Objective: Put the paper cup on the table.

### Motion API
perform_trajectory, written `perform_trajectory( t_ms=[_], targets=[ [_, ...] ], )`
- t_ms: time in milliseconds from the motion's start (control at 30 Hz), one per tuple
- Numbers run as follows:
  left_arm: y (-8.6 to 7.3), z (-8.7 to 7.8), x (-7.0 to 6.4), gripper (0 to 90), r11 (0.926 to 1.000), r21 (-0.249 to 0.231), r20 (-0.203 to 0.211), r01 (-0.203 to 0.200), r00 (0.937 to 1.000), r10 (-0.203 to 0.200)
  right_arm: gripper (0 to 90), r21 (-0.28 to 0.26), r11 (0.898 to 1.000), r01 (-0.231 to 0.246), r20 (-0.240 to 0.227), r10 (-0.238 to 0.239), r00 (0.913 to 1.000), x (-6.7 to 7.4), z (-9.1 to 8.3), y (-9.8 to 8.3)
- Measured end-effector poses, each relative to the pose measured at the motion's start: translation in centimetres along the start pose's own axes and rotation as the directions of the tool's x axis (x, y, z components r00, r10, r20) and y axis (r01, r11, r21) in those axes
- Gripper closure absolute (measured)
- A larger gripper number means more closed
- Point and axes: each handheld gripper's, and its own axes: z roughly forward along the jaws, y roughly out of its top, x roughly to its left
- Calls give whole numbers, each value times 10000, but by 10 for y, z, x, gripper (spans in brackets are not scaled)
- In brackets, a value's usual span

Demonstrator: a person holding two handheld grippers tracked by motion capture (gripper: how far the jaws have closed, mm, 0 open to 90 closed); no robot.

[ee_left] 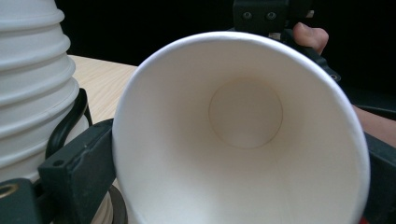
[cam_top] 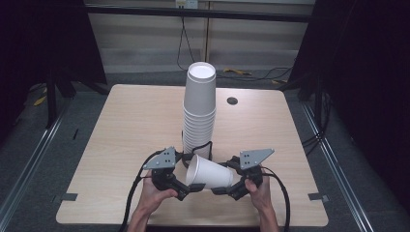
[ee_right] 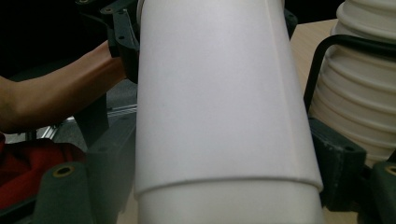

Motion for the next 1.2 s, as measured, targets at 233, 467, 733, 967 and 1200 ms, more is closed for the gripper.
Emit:
perform_trajectory(
  t_ms=[233, 467, 733, 967, 1200],
  targets=[
    [1, 2, -1, 32, 10000, -53, -103, -80, 9999, 80, 221, 53, 10000, 1, -60, 0, 10000, 0, 2, -1],
    [2, -2, 0, 80, 9996, -202, 243, 172, 9996, -167, 215, 43, 10000, -86, -105, 86, 9999, -1, 2, -3],
    [6, -2, -3, 94, 9999, 33, 118, 100, 9999, -100, 190, -27, 9998, -187, -5, 187, 9998, -1, 4, -4],
    [8, -6, -3, 94, 9996, 297, -130, 12, 9999, -8, 139, -374, 9986, -367, 312, 379, 9988, -2, 2, -6],
    [8, -12, -1, 94, 9994, 333, -278, 86, 9996, -77, 137, -574, 9969, -531, 700, 570, 9959, -2, -5, -9]
  ],
)
